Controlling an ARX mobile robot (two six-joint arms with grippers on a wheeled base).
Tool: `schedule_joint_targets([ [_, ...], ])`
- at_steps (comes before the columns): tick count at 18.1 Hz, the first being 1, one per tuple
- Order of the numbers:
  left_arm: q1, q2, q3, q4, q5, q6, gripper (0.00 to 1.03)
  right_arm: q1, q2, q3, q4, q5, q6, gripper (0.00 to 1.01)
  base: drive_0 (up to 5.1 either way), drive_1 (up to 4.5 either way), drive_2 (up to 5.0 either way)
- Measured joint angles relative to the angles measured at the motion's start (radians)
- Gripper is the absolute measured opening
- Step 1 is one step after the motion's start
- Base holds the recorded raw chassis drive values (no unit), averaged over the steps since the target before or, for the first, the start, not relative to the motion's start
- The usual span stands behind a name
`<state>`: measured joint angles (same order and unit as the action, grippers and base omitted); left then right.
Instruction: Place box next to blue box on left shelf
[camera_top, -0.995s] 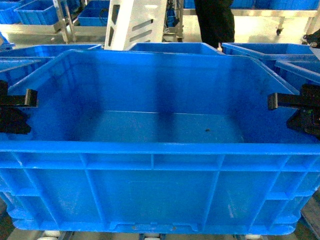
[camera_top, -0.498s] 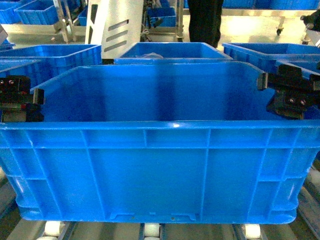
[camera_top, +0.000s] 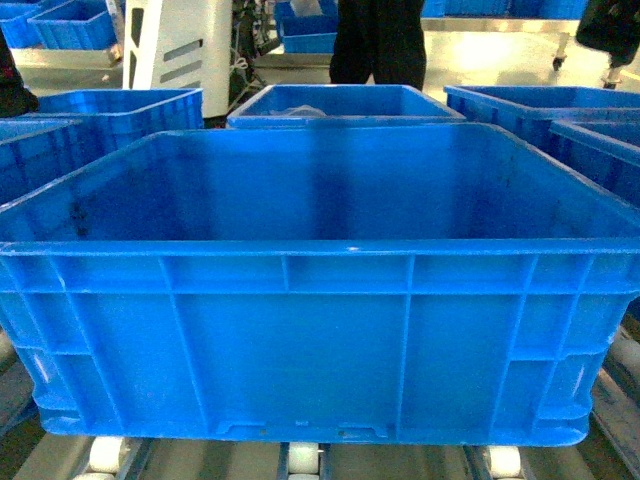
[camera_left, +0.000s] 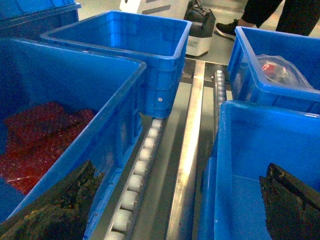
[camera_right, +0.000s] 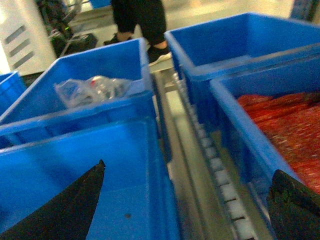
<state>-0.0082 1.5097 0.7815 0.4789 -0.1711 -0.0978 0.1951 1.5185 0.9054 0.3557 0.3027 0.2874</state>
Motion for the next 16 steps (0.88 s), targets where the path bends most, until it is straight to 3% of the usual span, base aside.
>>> schedule_joint_targets([
  [2, -0.003, 0.0, 0.0, -0.007, 0.015, 0.002, 0.98, -0.006, 0.001, -0.009, -0.01, 0.023, -0.019, 0.98, 0.0, 0.0, 0.0],
  [3, -0.004, 0.001, -0.002, 0.006, 0.021, 0.007, 0.98, -0.008, 0.006, -0.033, 0.082, -0.006, -0.048, 0.95, 0.0, 0.0, 0.0],
  [4, 0.006, 0.002, -0.09, 0.253, 0.131, 0.049, 0.84, -0.028, -0.014, -0.146, 0.319, -0.118, -0.146, 0.81, 0.0, 0.0, 0.0],
  [6, 0.01, -0.085, -0.279, 0.427, 0.168, 0.077, 0.59, -0.066, -0.112, -0.351, 0.489, -0.17, -0.241, 0.55, 0.0, 0.0, 0.0],
  [7, 0.008, -0.144, -0.341, 0.45, 0.169, 0.08, 0.44, -0.08, -0.17, -0.421, 0.517, -0.179, -0.261, 0.41, 0.0, 0.0, 0.0],
  [9, 0.008, -0.212, -0.42, 0.459, 0.169, 0.08, 0.26, -0.094, -0.237, -0.506, 0.534, -0.199, -0.267, 0.23, 0.0, 0.0, 0.0],
  [11, 0.008, -0.291, -0.512, 0.455, 0.169, 0.08, 0.01, -0.113, -0.319, -0.612, 0.536, -0.227, -0.28, 0.02, 0.0, 0.0, 0.0],
  [13, 0.008, -0.38, -0.574, 0.436, 0.169, 0.08, 0.01, -0.132, -0.404, -0.677, 0.528, -0.234, -0.281, 0.02, 0.0, 0.0, 0.0],
  [14, 0.008, -0.438, -0.612, 0.411, 0.169, 0.08, 0.01, -0.185, -0.458, -0.718, 0.508, -0.297, -0.281, 0.02, 0.0, 0.0, 0.0],
  [16, 0.008, -0.468, -0.631, 0.397, 0.169, 0.08, 0.01, -0.198, -0.489, -0.737, 0.493, -0.296, -0.281, 0.02, 0.0, 0.0, 0.0],
])
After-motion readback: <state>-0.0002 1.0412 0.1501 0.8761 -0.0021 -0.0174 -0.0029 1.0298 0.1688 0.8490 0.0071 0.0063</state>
